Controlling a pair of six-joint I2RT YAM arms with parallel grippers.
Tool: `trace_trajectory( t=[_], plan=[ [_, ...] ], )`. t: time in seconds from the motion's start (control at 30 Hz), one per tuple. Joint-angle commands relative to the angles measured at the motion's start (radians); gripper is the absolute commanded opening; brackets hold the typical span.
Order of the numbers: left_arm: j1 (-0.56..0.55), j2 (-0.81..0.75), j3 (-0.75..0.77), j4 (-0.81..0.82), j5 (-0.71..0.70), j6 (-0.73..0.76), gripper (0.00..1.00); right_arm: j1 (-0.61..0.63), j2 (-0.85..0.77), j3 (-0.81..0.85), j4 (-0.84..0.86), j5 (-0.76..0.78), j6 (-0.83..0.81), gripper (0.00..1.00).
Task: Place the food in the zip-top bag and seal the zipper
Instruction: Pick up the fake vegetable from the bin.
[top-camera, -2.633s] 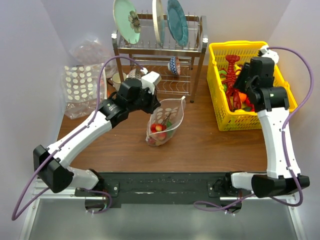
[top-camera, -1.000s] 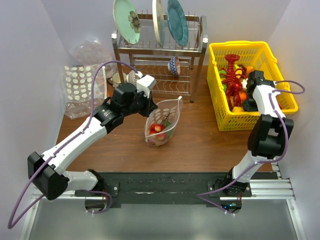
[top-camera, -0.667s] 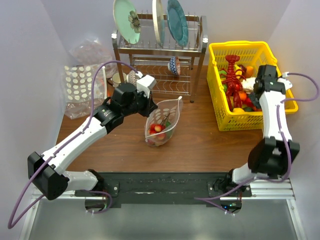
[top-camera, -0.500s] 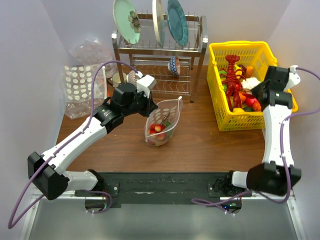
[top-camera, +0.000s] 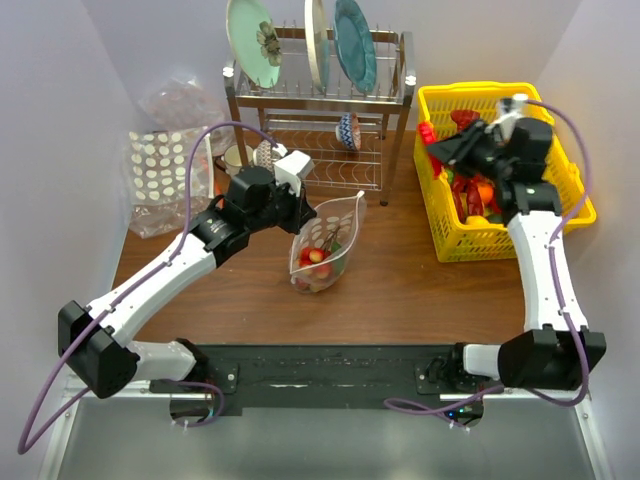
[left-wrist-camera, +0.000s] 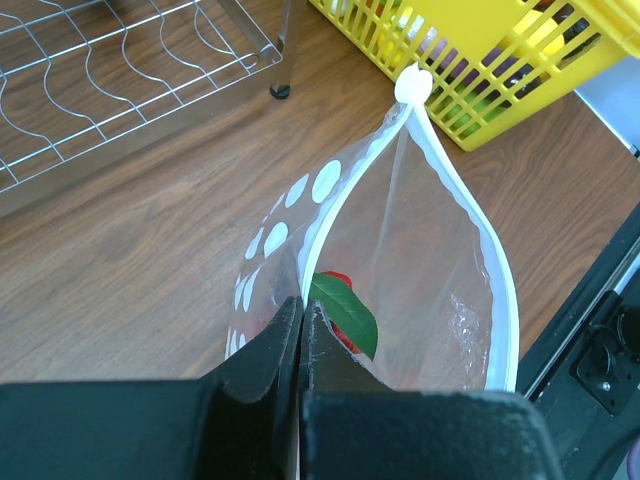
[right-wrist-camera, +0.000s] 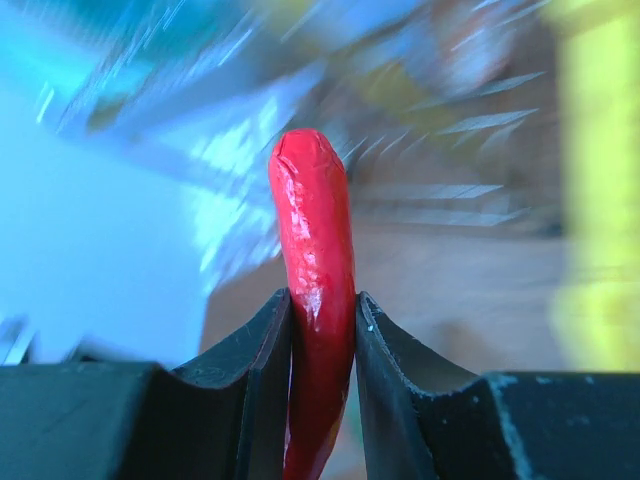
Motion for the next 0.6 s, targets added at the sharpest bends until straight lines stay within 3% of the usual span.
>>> trace_trajectory(
  t=[0.0,0.4,0.57],
  plan=[
    [0.009,0.004,-0.002,0.042,0.003,0.011,0.00,0.180,-0.023,-0.020,0.055,-0.162,0.048,0.09],
    [0.016,0.012,-0.002,0.041,0.006,0.008,0.00,0.428,-0.023,-0.100,-0.132,-0.172,0.075,0.09],
    [0.024,0.016,-0.002,0.044,0.006,0.008,0.00,0.508,-0.019,-0.147,-0.115,-0.162,0.112,0.10]
  ],
)
